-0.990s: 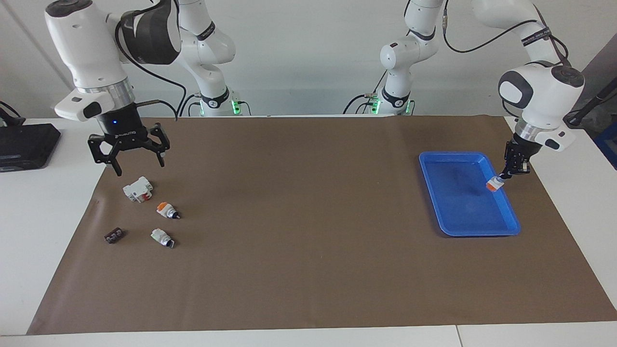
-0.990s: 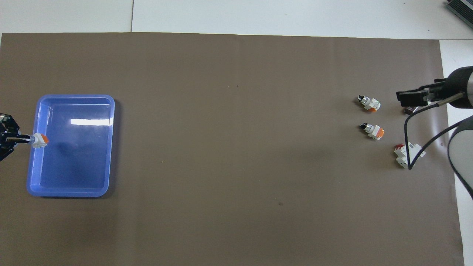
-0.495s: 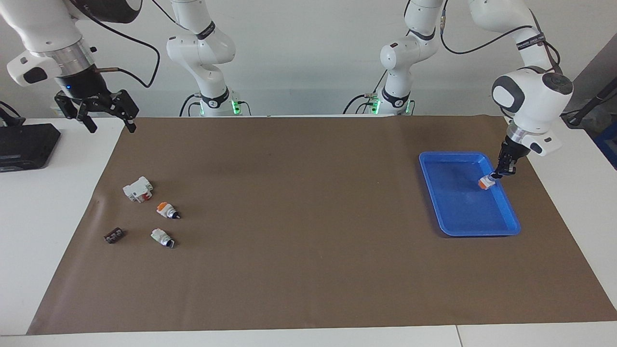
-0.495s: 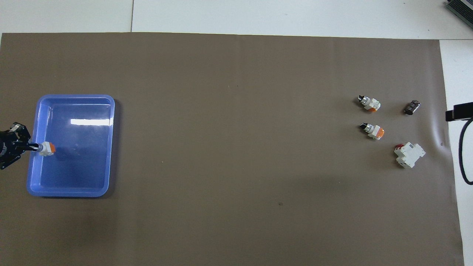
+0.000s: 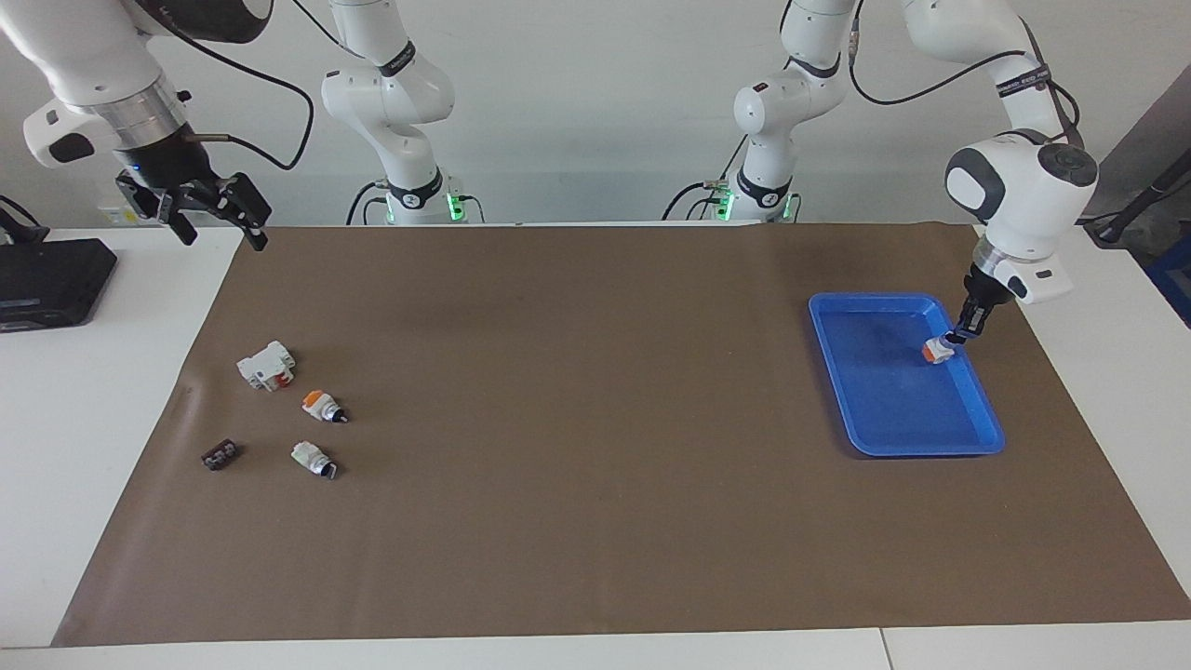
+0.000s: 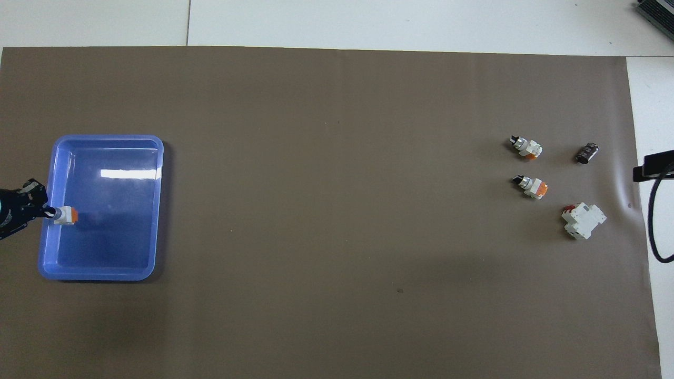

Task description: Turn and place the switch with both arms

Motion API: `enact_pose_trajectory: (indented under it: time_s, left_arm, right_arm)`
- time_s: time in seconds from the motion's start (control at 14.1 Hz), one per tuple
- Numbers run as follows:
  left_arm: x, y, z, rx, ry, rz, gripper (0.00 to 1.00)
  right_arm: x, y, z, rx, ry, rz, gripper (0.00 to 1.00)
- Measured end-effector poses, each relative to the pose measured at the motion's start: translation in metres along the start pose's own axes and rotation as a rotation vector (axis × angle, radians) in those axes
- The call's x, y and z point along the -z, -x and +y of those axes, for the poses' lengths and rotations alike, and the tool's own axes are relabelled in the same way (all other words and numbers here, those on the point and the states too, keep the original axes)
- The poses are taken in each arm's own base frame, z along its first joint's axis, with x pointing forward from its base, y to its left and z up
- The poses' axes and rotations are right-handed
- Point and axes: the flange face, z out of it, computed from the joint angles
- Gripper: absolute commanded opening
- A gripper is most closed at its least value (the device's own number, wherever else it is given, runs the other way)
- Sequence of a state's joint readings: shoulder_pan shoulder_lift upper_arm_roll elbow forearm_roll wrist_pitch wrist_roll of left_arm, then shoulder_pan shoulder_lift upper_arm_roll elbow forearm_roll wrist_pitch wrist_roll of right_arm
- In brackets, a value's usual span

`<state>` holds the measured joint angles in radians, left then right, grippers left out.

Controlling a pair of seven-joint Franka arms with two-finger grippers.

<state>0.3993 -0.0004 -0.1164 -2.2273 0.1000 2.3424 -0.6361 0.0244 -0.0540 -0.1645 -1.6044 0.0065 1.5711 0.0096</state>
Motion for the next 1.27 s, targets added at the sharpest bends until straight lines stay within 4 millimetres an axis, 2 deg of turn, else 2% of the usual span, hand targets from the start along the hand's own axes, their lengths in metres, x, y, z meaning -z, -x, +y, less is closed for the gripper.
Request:
enact_pose_trajectory:
  time_s: [0.14, 0.21, 0.28, 0.42, 0.49, 0.64, 0.92, 1.06, 1.27]
  left_arm:
    - [-0.002, 0.0, -0.004, -0.043, -0.003, -0.003, 0.0]
    - [-0.002, -0.001, -0.005, -0.052, -0.003, -0.003, 0.04]
    - [-0.001, -0.002, -0.006, -0.063, -0.003, -0.002, 0.25]
    - [0.0, -0.004, -0.009, -0.092, -0.003, 0.001, 0.57]
    - [0.001, -0.005, -0.011, -0.102, -0.003, 0.003, 0.66]
    - [0.004, -0.008, -0.014, -0.109, -0.001, 0.009, 0.71]
    - [0.021, -0.016, -0.004, -0.124, 0.013, 0.035, 0.71]
    - [0.04, -0.018, 0.011, -0.147, 0.006, 0.025, 0.71]
    - [0.081, -0.016, 0.052, -0.208, 0.001, 0.009, 0.71]
  right_arm:
    - [0.001, 0.001, -0.005, 0.008, -0.006, -0.001, 1.0]
    - [0.002, 0.002, -0.007, 0.009, -0.008, -0.006, 1.0]
    - [0.004, 0.003, -0.008, 0.004, -0.01, -0.011, 1.0]
    - [0.009, 0.004, -0.008, -0.006, -0.011, -0.015, 1.0]
    - [0.01, 0.004, -0.008, -0.008, -0.011, -0.014, 1.0]
    - [0.01, 0.004, -0.013, 0.0, -0.009, -0.014, 1.0]
    - [0.009, 0.005, -0.028, 0.02, -0.008, -0.015, 1.0]
    - [0.009, 0.004, -0.026, 0.015, -0.008, -0.015, 1.0]
    - [0.01, 0.004, -0.024, 0.013, -0.009, -0.012, 1.0]
